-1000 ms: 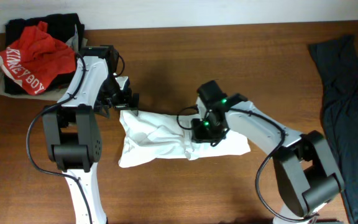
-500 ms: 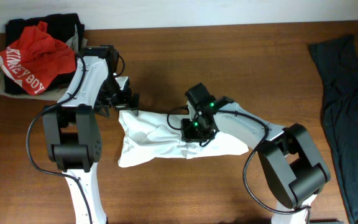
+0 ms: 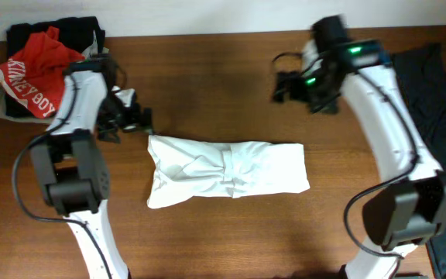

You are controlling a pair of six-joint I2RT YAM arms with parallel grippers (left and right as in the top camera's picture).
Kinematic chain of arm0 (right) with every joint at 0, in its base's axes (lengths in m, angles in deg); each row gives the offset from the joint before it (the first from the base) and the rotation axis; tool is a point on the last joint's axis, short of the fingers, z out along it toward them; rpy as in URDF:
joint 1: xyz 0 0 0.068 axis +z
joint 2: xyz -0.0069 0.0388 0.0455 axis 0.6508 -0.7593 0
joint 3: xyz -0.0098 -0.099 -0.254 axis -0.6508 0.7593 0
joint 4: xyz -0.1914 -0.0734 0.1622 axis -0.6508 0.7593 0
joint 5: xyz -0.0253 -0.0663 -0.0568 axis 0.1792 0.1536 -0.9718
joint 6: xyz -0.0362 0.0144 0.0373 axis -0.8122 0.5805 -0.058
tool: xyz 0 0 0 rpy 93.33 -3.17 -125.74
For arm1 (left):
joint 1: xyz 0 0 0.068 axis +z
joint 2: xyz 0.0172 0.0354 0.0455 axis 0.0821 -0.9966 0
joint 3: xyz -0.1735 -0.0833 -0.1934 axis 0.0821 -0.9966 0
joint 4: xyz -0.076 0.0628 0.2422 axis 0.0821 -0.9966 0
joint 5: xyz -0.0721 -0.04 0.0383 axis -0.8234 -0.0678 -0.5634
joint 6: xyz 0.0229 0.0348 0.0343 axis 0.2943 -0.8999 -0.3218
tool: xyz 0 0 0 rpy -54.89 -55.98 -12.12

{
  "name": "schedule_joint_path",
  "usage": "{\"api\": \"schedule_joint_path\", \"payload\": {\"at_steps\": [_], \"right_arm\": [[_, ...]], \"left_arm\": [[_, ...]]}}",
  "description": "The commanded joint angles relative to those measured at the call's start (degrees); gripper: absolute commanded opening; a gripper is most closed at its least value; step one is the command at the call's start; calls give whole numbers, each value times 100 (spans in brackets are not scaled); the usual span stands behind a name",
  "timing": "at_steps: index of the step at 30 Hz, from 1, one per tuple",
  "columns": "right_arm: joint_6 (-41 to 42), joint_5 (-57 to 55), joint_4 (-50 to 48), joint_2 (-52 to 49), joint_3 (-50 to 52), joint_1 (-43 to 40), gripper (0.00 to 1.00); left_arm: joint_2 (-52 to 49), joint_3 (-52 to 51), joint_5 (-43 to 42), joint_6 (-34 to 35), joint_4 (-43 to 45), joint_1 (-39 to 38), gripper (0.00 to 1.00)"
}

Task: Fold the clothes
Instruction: 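Release the shirt and raise the right gripper to the upper right, then grasp the strip's left end with the left gripper and fold it rightward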

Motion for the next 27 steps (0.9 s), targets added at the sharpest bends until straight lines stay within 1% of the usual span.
{"api": "schedule_joint_path", "payload": {"at_steps": [1, 3, 5, 10, 14, 15, 18, 19, 20, 22, 24, 27], "right_arm": [[-92, -476, 55, 85, -74, -730, 99], [-92, -481, 52, 79, -72, -1071, 99], [-92, -481, 50, 79, -72, -1425, 99], [-92, -479, 50, 79, -72, -1899, 99], [-92, -481, 48, 79, -72, -2122, 99], [-92, -483, 50, 79, -72, -2146, 99], [-92, -479, 50, 79, -72, -2173, 99], [-92, -479, 50, 79, -72, -2173, 99], [-92, -476, 50, 79, -72, -2173, 99], [-92, -476, 50, 79, -72, -2173, 99], [-92, -476, 50, 79, -72, -2173, 99], [-92, -476, 50, 79, -72, -2168, 99]], "left_arm": [[184, 46, -2293, -1228, -348, 409, 99], [184, 46, -2306, -1268, -627, 466, 99], [184, 46, -2288, -1473, -822, 448, 99], [229, 46, -2293, -1471, -885, 299, 99], [382, 46, -2194, -1453, -905, 164, 99], [439, 46, -2057, -1397, -916, 160, 99], [658, 46, -1246, -763, -951, 164, 99], [800, 39, -1075, -675, -953, 164, 99], [935, -2, -1095, -671, -951, 155, 99], [1202, -203, -1123, -651, -929, 87, 99], [1499, -656, -1123, -649, -745, -20, 99], [1832, -1473, -1141, -358, -304, -127, 99]]}}
